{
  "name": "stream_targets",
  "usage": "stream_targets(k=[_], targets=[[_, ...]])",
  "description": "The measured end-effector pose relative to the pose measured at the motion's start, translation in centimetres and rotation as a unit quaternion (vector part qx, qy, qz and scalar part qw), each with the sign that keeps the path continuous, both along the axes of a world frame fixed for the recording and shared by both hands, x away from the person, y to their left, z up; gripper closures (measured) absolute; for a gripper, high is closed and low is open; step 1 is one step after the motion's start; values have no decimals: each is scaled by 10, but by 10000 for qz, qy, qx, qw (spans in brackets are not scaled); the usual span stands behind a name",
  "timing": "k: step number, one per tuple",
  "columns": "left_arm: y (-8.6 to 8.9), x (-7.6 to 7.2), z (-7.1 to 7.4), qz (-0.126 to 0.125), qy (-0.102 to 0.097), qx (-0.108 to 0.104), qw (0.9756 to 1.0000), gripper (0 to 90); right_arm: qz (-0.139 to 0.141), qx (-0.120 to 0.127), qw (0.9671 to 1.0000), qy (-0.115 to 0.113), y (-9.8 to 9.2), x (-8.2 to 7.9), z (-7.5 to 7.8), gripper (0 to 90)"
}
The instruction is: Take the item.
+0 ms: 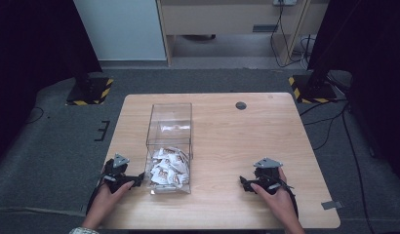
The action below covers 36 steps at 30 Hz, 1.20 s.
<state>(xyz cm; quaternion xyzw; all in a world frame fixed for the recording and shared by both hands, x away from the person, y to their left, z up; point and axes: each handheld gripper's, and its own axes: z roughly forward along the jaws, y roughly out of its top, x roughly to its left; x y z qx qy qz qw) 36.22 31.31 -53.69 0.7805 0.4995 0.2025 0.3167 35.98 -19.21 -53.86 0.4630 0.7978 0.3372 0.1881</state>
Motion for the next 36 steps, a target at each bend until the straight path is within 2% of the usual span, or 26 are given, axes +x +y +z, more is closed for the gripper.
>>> stream_targets(k=[11, 17, 25, 29, 36], targets=[[0, 0, 0, 1, 1, -1, 10000, 0, -23, -28, 10000, 49, 0, 1, 1, 56], [0, 0, 0, 0, 0, 0, 10000, 0, -45, -59, 9999, 93, 0, -1, 9, 74], [0, 0, 0, -1, -2, 0, 10000, 0, 20, -97, 9997, 214, 8, -3, 22, 152], [-1, 0, 0, -105, -14, 9, 9999, 0, 225, -115, 9996, 159, 18, -3, 38, 207], [-2, 0, 0, -61, -2, -3, 10000, 0, 441, -165, 9988, 158, 30, 2, 56, 231]])
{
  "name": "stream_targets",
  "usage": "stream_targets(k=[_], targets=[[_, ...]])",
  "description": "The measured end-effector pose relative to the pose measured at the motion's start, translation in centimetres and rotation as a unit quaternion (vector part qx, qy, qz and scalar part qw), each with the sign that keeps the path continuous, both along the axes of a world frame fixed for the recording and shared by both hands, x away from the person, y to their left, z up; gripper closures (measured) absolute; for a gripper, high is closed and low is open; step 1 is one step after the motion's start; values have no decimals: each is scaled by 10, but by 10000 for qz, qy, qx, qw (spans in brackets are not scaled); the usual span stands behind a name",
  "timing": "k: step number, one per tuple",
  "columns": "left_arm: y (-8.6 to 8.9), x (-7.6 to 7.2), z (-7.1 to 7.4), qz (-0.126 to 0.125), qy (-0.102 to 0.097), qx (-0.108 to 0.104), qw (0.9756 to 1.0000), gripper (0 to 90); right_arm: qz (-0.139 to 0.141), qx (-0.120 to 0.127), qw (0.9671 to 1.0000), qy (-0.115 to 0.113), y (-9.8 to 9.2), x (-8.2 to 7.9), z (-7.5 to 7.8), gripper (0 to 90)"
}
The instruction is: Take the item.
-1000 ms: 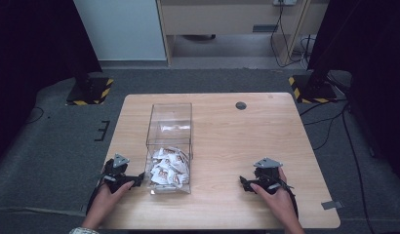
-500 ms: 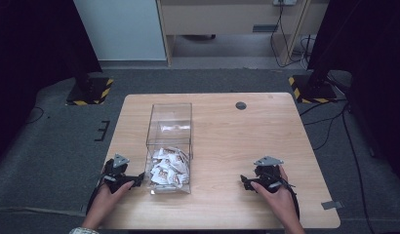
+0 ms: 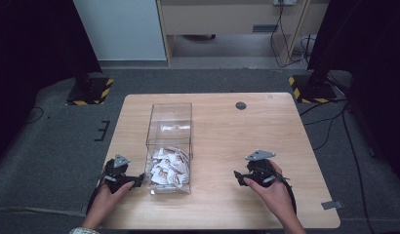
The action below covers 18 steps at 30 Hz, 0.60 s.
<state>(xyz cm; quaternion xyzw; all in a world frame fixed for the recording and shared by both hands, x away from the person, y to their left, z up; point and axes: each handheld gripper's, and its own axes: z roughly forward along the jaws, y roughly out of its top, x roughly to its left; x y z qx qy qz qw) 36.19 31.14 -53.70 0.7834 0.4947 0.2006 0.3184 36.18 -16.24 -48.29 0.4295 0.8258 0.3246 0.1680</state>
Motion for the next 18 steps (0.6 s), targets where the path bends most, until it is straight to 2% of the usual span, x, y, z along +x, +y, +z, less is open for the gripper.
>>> stream_targets(k=[9, 12, 18], targets=[[0, 0, 0, 7, 1, -1, 10000, 0, 69, -28, 10000, -17, 11, 2, 17, 316], [0, 0, 0, 8, 1, -1, 10000, 0, 148, -91, 9998, -68, 15, 4, 25, 327], [0, 0, 0, 8, 2, -1, 10000, 0, 255, -44, 9996, -90, 22, 10, 37, 345]])
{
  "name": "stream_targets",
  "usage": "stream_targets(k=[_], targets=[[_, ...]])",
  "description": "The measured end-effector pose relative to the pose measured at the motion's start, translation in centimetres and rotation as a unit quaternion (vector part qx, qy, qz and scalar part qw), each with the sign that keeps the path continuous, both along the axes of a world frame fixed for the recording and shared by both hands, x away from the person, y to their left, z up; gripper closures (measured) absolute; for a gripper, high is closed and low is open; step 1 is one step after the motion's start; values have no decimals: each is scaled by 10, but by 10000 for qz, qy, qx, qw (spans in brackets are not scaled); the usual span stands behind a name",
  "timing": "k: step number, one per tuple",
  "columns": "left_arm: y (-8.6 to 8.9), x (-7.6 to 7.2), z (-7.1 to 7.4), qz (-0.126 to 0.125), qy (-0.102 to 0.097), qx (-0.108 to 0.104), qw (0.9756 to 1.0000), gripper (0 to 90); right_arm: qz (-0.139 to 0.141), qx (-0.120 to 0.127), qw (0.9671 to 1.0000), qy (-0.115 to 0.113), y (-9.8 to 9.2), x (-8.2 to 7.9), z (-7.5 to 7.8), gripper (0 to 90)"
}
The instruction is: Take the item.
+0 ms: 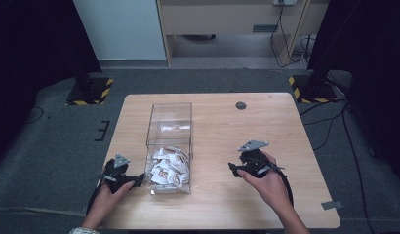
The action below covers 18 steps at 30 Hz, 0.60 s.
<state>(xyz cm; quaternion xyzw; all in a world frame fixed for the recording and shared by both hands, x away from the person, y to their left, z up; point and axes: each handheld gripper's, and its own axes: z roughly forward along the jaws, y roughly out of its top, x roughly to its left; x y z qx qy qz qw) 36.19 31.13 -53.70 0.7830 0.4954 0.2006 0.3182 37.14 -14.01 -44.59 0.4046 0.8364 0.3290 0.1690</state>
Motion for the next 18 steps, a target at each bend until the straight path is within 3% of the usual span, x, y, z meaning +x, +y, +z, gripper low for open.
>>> stream_targets(k=[18], targets=[[0, 0, 0, 0, -5, 5, 10000, 0, 327, 35, 9994, -89, 25, 10, 34, 451]])
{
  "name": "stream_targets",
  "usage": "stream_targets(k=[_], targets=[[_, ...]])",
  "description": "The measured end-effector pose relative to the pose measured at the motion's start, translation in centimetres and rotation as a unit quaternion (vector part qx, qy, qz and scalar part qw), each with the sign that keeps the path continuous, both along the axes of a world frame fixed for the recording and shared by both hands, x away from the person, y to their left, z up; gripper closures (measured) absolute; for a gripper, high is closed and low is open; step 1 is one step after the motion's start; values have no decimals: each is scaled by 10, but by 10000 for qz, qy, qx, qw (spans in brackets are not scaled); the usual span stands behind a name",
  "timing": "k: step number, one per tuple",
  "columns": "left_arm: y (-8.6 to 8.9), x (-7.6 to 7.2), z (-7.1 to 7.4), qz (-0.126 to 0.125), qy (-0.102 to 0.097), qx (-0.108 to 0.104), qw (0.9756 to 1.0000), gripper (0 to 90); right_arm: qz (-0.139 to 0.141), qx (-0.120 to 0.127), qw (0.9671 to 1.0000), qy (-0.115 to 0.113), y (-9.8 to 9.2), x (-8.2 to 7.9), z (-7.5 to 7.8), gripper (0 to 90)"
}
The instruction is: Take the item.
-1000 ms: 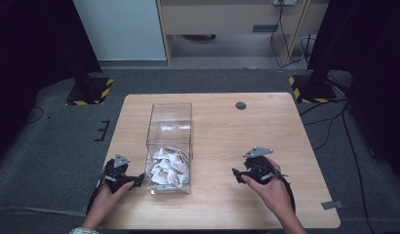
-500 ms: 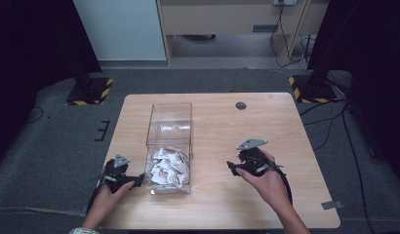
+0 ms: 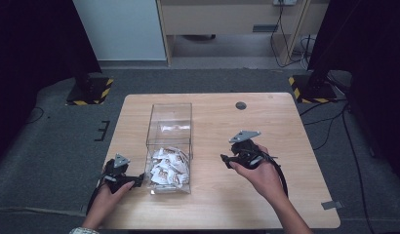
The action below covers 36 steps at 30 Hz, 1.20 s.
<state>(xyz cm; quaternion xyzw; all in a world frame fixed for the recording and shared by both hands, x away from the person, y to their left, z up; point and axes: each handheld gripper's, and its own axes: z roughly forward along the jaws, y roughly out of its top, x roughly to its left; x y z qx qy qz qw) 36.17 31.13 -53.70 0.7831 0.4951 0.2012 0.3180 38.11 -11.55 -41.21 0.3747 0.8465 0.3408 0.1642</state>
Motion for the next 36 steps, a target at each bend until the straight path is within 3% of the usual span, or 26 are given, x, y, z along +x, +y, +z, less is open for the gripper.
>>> stream_targets(k=[14, 36], targets=[[0, 0, 0, -1, 1, 0, 10000, 0, 286, -81, 9996, -26, 21, 5, 14, 512], [0, 0, 0, -2, 1, 0, 10000, 0, 521, 55, 9985, -123, 47, 9, 30, 547]])
